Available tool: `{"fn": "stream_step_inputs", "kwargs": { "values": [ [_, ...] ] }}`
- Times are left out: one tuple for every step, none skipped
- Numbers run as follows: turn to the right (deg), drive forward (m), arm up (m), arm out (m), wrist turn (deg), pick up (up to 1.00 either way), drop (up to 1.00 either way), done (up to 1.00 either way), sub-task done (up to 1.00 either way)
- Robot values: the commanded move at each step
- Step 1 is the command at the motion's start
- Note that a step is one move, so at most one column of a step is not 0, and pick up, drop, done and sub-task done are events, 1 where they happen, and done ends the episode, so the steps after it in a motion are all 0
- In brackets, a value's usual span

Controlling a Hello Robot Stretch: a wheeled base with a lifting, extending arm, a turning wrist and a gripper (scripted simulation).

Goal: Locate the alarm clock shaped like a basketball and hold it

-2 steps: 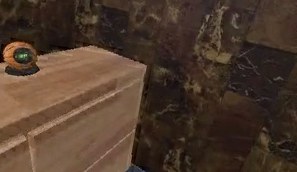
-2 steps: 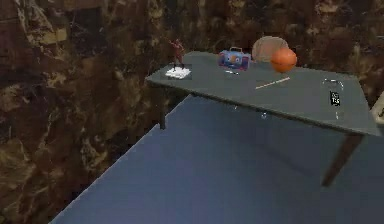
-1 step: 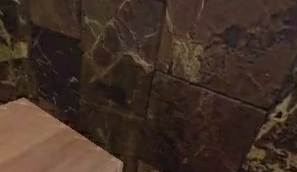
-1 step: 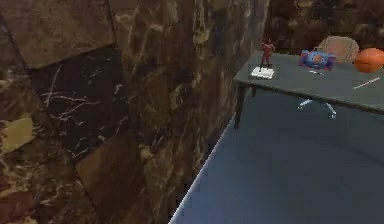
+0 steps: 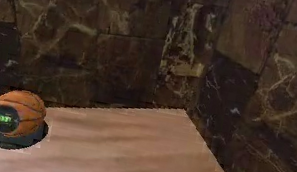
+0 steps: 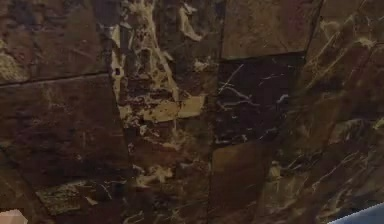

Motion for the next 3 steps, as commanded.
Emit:
{"fn": "stream_step_inputs", "kwargs": {
  "values": [
    [-45.0, 0.0, 0.0, 0.0, 0.0, 0.0, 0.0, 0.0, 0.0],
    [-45.0, 0.0, 0.0, 0.0, 0.0, 0.0, 0.0, 0.0, 0.0],
    [-30.0, 0.0, 0.0, 0.0, 0.0, 0.0, 0.0, 0.0, 0.0]
  ]
}}
